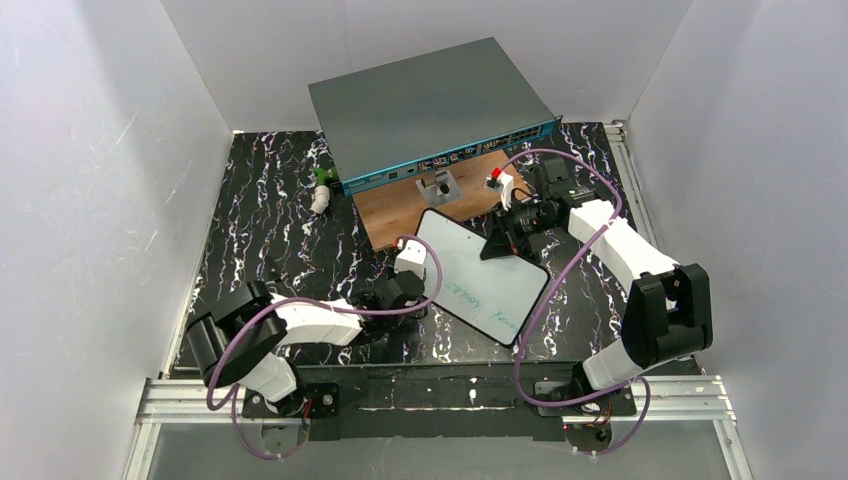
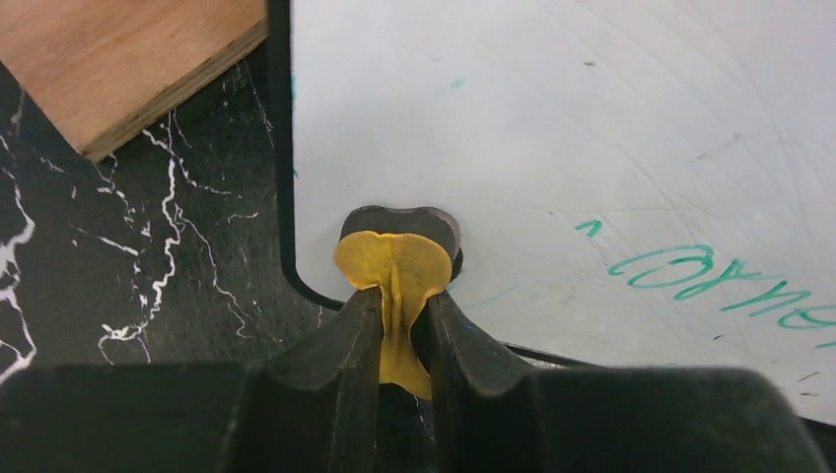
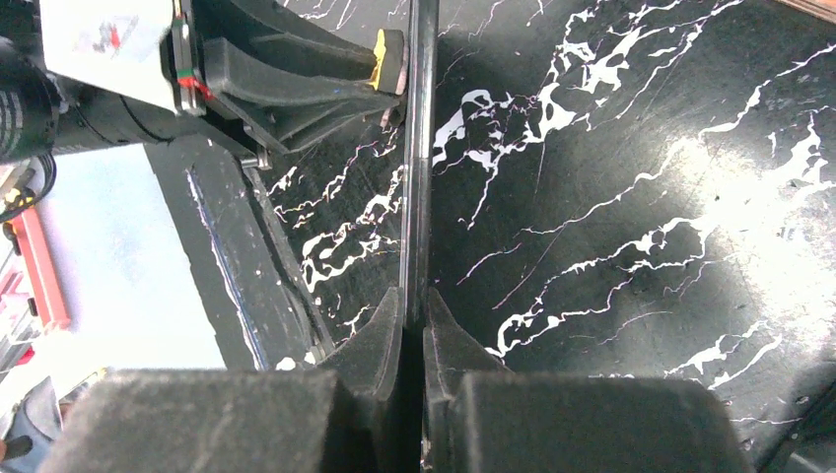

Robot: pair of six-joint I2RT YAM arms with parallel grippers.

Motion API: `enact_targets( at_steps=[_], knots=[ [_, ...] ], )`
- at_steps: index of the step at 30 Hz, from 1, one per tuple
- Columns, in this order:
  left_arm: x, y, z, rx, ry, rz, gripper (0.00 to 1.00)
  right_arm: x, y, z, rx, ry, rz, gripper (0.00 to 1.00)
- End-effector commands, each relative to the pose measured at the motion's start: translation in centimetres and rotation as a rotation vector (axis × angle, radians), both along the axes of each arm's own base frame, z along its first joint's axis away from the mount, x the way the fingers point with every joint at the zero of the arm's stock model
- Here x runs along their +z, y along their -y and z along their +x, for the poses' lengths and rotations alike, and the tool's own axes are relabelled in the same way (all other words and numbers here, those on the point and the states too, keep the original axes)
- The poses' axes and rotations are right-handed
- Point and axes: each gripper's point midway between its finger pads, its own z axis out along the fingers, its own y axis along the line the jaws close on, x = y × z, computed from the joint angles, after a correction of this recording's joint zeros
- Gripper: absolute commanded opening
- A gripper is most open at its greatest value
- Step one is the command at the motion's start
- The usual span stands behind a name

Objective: Erase the whiteboard
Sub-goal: Erase the whiteboard at the center of the board.

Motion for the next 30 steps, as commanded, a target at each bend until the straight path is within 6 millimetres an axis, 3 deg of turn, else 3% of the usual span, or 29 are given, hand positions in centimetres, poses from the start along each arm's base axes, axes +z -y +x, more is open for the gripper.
enact_targets(
  at_steps=[1, 8, 20, 26, 30],
  knots=[
    [1.8, 6.0, -1.4, -0.236, 0.053, 0.002, 0.0, -0.1, -1.3, -2.9, 0.13, -0.038, 0.048, 0.01],
    [4.7, 9.8, -1.4, -0.324, 0.122, -0.047, 0.0, -0.2, -1.3, -2.9, 0.131, -0.041, 0.047, 0.01],
    [10.6, 11.0, -1.1, -0.337, 0.204, -0.168, 0.0, -0.2, -1.3, -3.0, 0.131, -0.041, 0.048, 0.01],
    [11.1, 10.4, -0.7, -0.31, 0.215, -0.146, 0.0, -0.1, -1.3, -2.9, 0.131, -0.039, 0.048, 0.01],
    [8.3, 8.3, -0.7, -0.248, 0.154, -0.054, 0.0, -0.1, -1.3, -2.9, 0.13, -0.037, 0.045, 0.01]
  ],
)
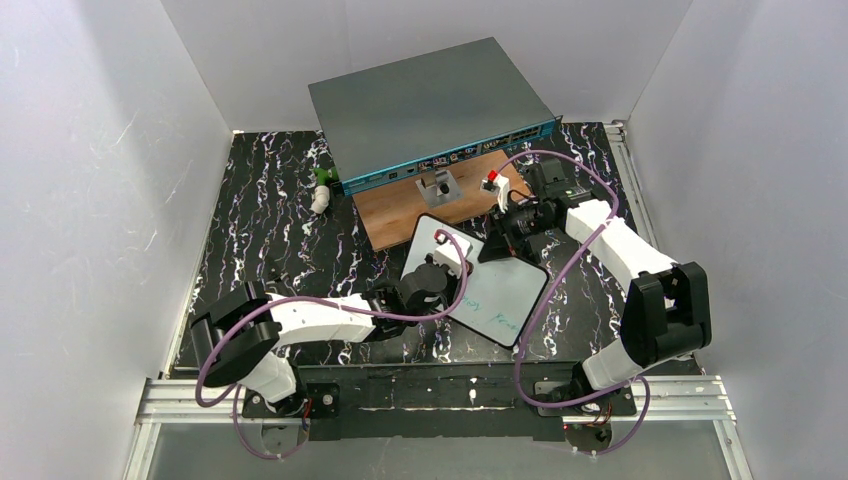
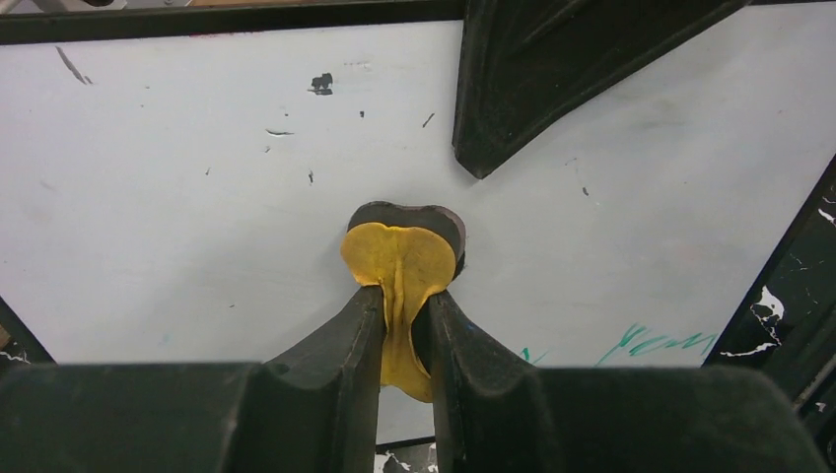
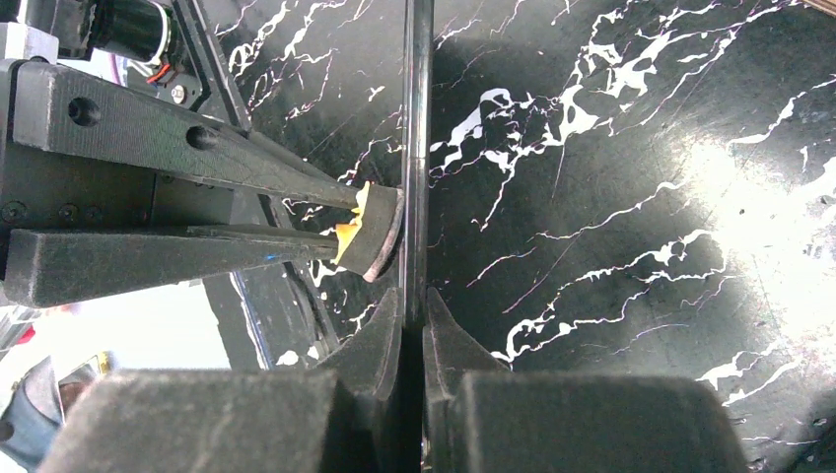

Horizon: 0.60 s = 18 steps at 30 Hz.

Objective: Erase the whiteboard
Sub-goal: Erase the whiteboard at the center of the board.

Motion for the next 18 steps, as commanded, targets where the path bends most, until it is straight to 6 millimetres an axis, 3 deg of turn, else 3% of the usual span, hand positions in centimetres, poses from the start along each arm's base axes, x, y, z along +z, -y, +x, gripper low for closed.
enact_targets(
  at_steps=[1, 5, 8, 12, 18],
  knots=[
    [-0.7, -1.7, 0.4, 0.078, -0.026, 0.026, 0.0, -0.1, -0.9, -2.4, 0.098, -0.035, 0.038, 0.01],
    [-5.2, -5.5, -0.6, 0.158, -0.09, 0.111, 0.0, -0.1, -0.9, -2.4, 0.099, -0.035, 0.039, 0.01],
    [-7.0, -8.1, -1.5, 0.215, -0.127, 0.13, 0.0, 0.0, -0.9, -2.5, 0.1, -0.036, 0.042, 0.01],
    [-8.8, -10.5, -2.3, 0.259, -0.155, 0.161, 0.0, 0.3, -1.2, -2.6, 0.101, -0.057, 0.062, 0.01],
    [-9.6, -12.1, -2.2, 0.299, -0.142, 0.214, 0.0, 0.6, -1.8, -2.7, 0.086, -0.123, 0.109, 0.01]
  ],
)
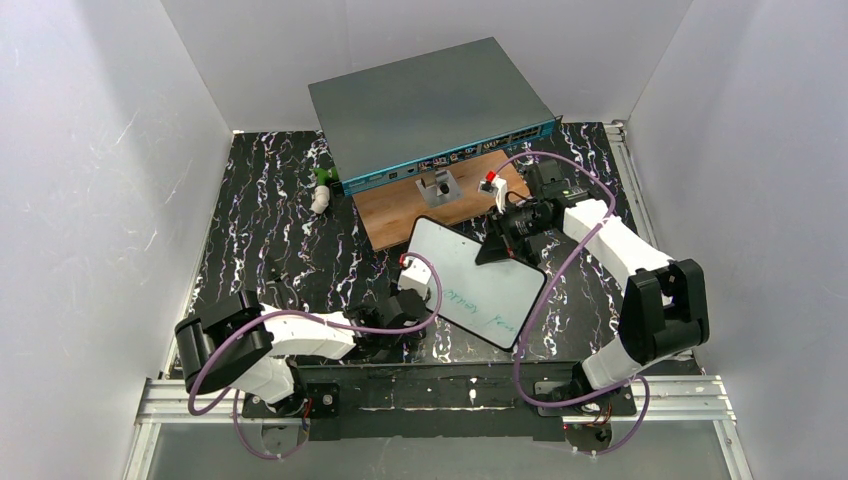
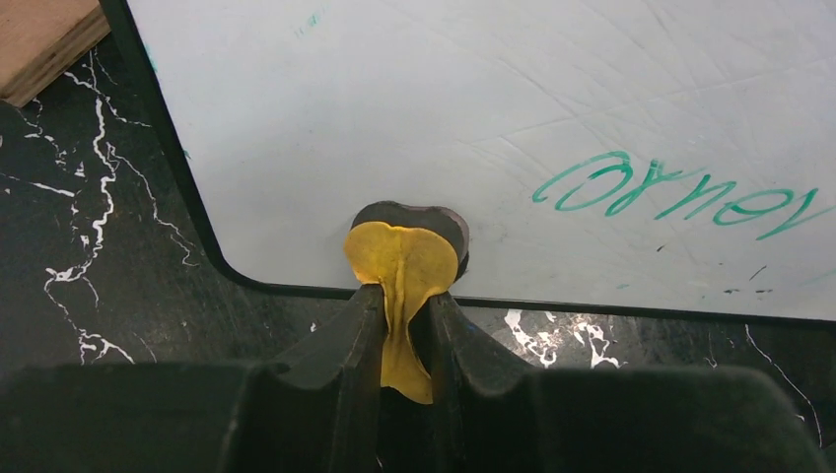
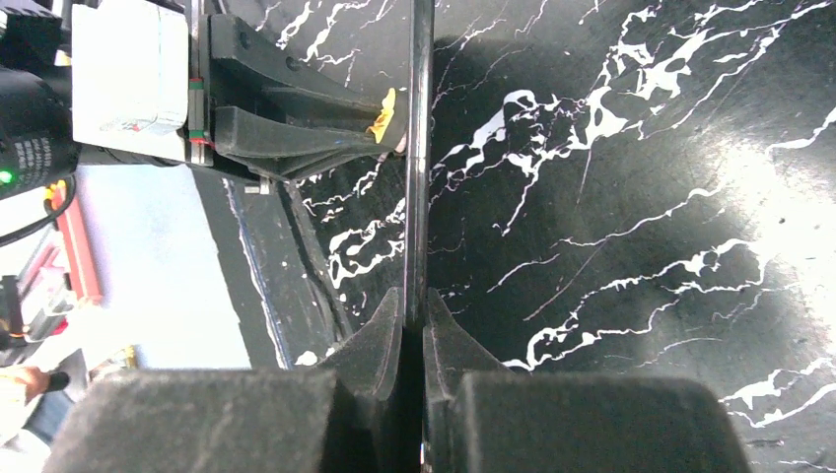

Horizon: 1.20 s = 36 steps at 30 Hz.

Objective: Erase the whiteboard
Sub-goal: Erase the whiteboard at the center of the board.

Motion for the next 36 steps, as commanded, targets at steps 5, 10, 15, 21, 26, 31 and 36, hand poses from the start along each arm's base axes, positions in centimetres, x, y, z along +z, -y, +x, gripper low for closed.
enact_targets(
  at_steps=[5, 10, 15, 21, 26, 31, 36],
  knots=[
    [-1.4, -4.4, 1.2, 0.112, 0.043, 0.164, 0.0, 1.2, -1.5, -2.1, 0.043, -0.169, 0.149, 0.01],
    [-0.7, -6.6, 2.4, 0.155, 0.105, 0.24, 0.0, 1.9, -1.3, -1.9, 0.02, -0.215, 0.198, 0.01],
    [0.5, -8.0, 3.5, 0.166, 0.16, 0.201, 0.0, 2.3, -1.3, -1.9, 0.021, -0.229, 0.219, 0.01],
    [1.3, -5.5, 3.3, 0.05, 0.155, 0.104, 0.0, 2.2, -1.5, -2.0, 0.019, -0.256, 0.232, 0.01],
    [0.7, -2.2, 1.8, -0.061, 0.109, 0.02, 0.0, 2.2, -1.4, -1.7, 0.002, -0.282, 0.248, 0.01],
    [0.5, 0.0, 0.1, -0.125, 0.094, -0.002, 0.0, 2.7, -1.1, -1.2, -0.026, -0.335, 0.299, 0.01],
    [1.0, 0.6, -0.6, -0.121, 0.087, -0.071, 0.0, 3.0, -1.0, -1.1, -0.033, -0.349, 0.334, 0.01]
  ],
)
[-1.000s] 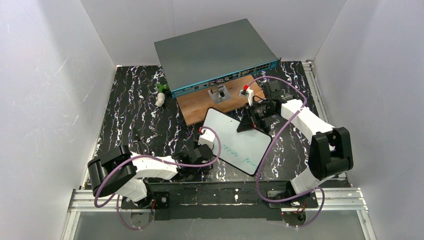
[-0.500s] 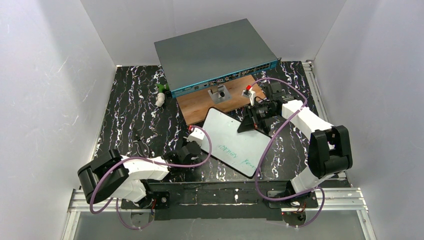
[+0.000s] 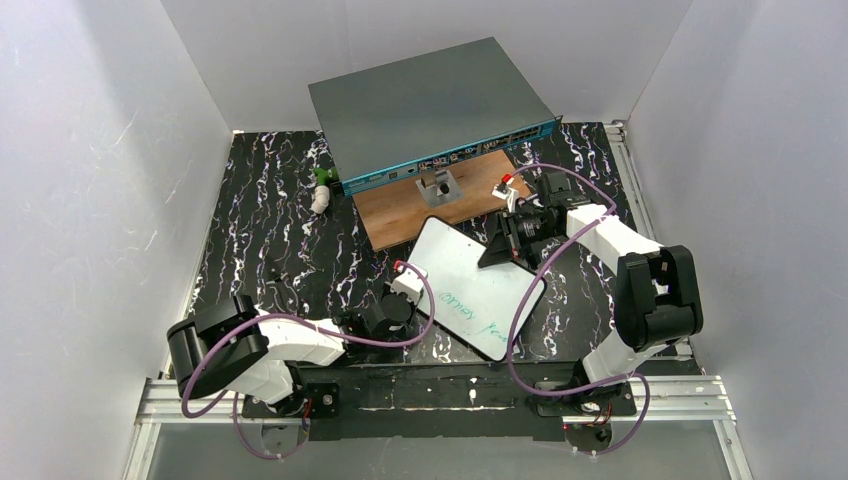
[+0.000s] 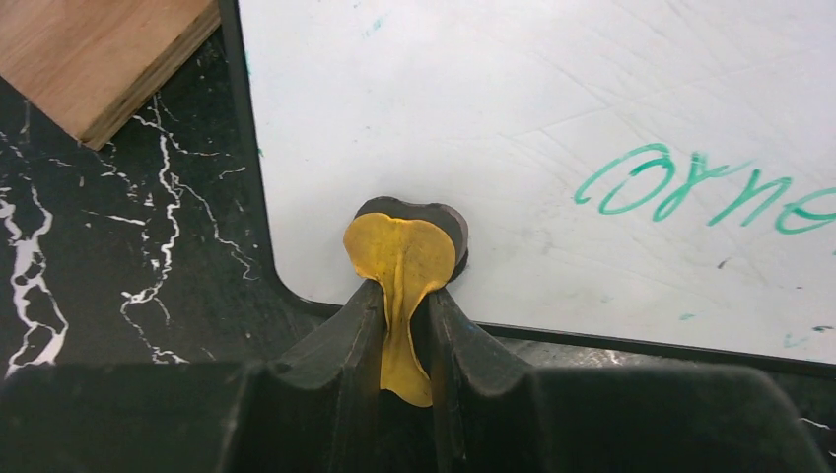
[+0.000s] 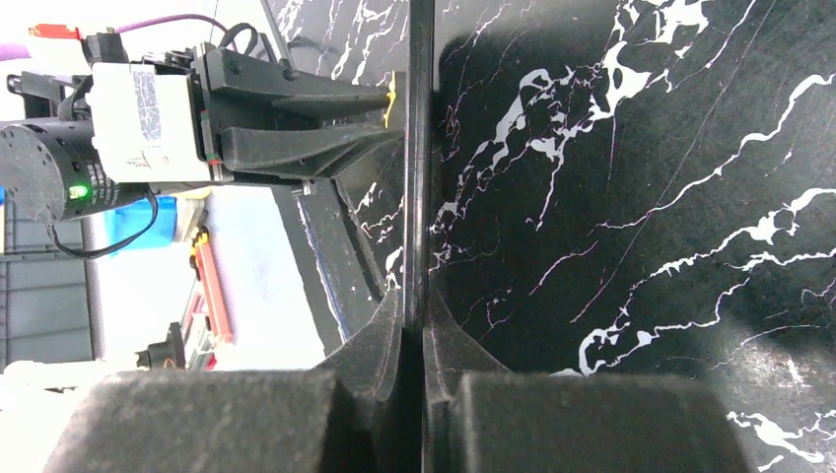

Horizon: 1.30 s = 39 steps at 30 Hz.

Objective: Erase the whiteboard
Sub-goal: Erase the whiteboard at the center of the board.

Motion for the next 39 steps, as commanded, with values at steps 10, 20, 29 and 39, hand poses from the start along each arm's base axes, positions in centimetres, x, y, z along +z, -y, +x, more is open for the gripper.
enact_targets(
  at_steps=[10, 20, 29, 39],
  knots=[
    [2.4, 6.5, -2.2, -0.159, -0.111, -0.26, 0.0, 4.1, -1.4, -1.3, 0.056, -0.077, 0.207, 0.01],
    [2.7, -1.7, 2.6, 0.092, -0.038, -0.164, 0.0, 4.1, -1.3, -1.4, 0.053, -0.081, 0.199, 0.01],
    [2.2, -0.6, 2.9, 0.005, -0.098, -0.184, 0.0, 3.7, -1.3, -1.3, 0.06, -0.061, 0.192, 0.01],
    [4.6, 9.6, -0.4, -0.238, -0.096, -0.242, 0.0, 3.2, -1.4, -1.2, 0.059, -0.051, 0.165, 0.01]
  ],
)
